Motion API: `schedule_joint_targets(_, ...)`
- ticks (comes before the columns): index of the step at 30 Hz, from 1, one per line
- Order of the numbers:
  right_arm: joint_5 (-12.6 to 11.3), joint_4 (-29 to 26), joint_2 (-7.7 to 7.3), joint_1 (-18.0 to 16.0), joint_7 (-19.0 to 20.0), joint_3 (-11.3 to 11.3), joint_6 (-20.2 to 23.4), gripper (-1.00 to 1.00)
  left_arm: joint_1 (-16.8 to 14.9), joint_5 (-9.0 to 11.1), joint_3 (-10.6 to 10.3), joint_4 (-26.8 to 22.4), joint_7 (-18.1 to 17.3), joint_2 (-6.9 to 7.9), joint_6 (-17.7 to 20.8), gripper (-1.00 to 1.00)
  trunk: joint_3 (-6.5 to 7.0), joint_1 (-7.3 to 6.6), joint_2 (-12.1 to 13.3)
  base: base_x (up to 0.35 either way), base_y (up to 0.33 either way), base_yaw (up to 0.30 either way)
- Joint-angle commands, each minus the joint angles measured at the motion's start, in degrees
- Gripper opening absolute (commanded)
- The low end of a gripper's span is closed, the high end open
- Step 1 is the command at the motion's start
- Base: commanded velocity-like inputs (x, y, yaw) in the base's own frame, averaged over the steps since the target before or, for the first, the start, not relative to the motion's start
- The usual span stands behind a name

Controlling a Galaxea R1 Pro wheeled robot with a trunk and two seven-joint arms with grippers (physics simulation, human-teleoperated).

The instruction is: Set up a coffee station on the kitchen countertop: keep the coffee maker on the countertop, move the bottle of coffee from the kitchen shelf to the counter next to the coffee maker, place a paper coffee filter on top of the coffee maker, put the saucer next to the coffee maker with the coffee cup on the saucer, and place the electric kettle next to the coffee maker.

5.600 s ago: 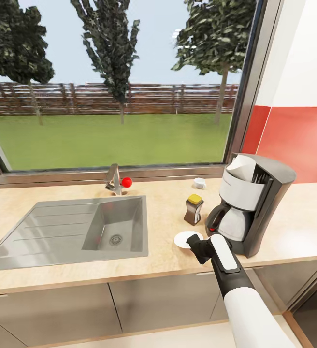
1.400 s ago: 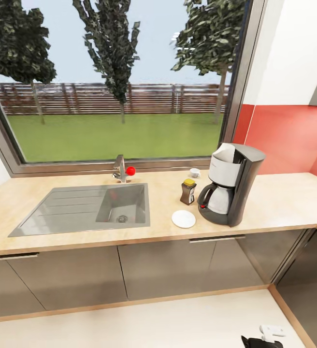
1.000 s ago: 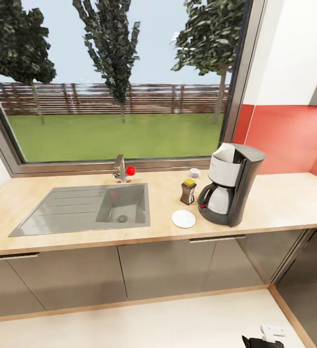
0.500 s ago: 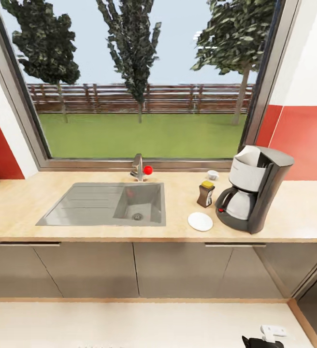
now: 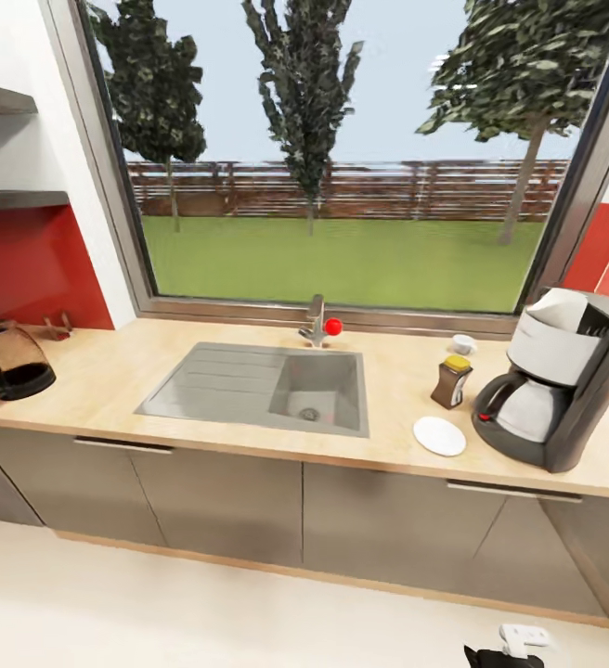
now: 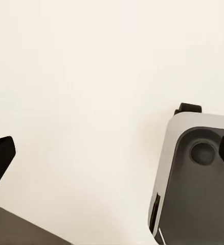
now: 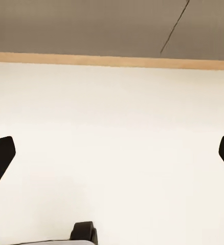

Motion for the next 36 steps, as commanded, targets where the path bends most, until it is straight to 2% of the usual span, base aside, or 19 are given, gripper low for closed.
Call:
schedule_joint_targets(1,0.0,0.1,-0.02,0.0,0.3,-0.4,-0.2,1.00,0.0,0.4,-0.5,0.0,0.2,0.02,-0.1,1.00,-0.12,0.04,-0.1,0.049,0.285,0.277)
schedule_joint_targets(17,0.0,0.1,0.06,0.0,0.3,-0.4,-0.2,1.00,0.0,0.4,-0.5,0.0,0.2,0.16,-0.2,1.00,-0.12,0.04,-0.1,0.136,0.297,0.277)
schedule_joint_targets(36,0.0,0.1,-0.01,0.0,0.3,-0.4,-0.2,1.00,0.0,0.4,-0.5,0.0,0.2,0.14,-0.3,1.00,-0.12,0.04,-0.1,0.259,0.247,0.277)
